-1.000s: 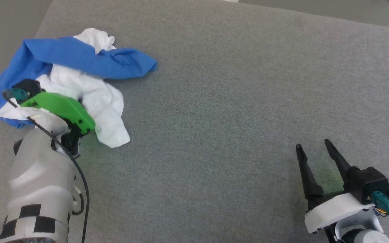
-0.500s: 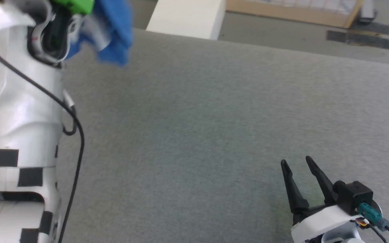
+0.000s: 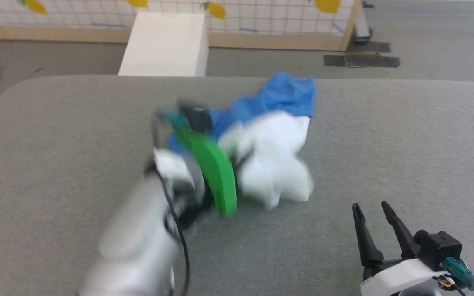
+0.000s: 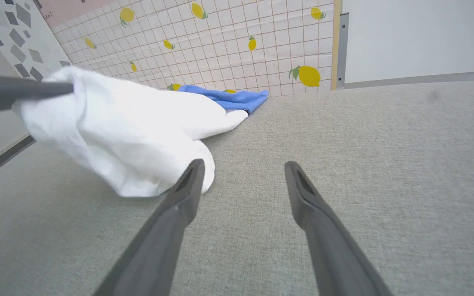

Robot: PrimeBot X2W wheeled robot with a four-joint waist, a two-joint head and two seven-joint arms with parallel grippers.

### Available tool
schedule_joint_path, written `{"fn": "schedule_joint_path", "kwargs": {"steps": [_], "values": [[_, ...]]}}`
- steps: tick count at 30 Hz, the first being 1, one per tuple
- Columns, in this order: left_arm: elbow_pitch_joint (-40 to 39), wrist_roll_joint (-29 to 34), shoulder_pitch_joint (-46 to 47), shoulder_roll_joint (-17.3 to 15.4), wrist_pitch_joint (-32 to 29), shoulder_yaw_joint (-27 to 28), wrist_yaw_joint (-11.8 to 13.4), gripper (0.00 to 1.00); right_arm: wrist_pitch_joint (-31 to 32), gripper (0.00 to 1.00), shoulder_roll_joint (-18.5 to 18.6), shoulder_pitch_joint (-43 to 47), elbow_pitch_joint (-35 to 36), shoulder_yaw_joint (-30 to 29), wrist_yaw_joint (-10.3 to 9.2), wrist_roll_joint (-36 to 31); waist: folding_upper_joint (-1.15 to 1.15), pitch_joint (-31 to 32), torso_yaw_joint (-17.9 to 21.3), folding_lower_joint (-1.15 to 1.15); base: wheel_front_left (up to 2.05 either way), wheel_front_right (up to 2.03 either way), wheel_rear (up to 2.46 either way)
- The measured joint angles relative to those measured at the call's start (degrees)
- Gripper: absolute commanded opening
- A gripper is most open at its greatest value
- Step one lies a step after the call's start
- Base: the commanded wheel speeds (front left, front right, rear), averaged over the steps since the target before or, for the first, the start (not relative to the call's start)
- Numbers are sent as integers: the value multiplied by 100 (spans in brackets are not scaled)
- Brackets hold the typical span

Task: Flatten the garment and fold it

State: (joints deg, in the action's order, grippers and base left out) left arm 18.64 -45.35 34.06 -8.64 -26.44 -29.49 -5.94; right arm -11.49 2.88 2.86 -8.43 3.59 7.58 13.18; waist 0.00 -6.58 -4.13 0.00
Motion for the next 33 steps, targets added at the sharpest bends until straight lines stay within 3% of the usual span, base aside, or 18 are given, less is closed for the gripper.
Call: {"fn": "schedule_joint_path", "kwargs": {"steps": [3,7,8,9,13,17,21,24,28,33], "values": [[232,77,-768,23,-219,-402,140,0,-35,100,0,12,-24,-5,0,1,0,52,150,0,0,0,0],[398,16,-1273,97,-214,-513,269,0,-64,100,2,30,-52,-42,0,11,0,116,196,0,0,0,0],[376,-40,-1316,130,-159,-454,293,77,-64,100,3,44,-62,-43,0,11,0,126,179,0,0,0,0],[305,-118,-1349,163,-49,-341,321,100,-64,100,3,60,-78,-33,0,11,0,144,156,0,0,0,0],[-185,-515,-1349,214,558,330,394,100,-64,100,0,77,-112,-43,0,15,0,236,55,0,0,0,0],[-594,-476,-1367,29,1549,1010,560,100,-63,100,1,80,-129,-96,0,60,0,351,-46,0,0,0,0],[-680,420,-1713,-467,2940,1323,804,100,-27,100,0,76,-140,-155,0,125,0,426,-143,0,0,0,0],[-681,1028,-2089,-658,3789,1358,985,100,204,100,1,38,-190,-256,0,120,0,436,-215,0,0,0,0],[-692,1489,-2479,-676,4070,1416,1195,100,792,100,-2,-350,-374,-397,0,69,0,371,-282,0,0,0,0],[-913,1675,-2738,-461,4100,1662,1252,100,1405,100,4,-1669,-669,-587,0,-172,0,160,-361,0,0,0,0]]}}
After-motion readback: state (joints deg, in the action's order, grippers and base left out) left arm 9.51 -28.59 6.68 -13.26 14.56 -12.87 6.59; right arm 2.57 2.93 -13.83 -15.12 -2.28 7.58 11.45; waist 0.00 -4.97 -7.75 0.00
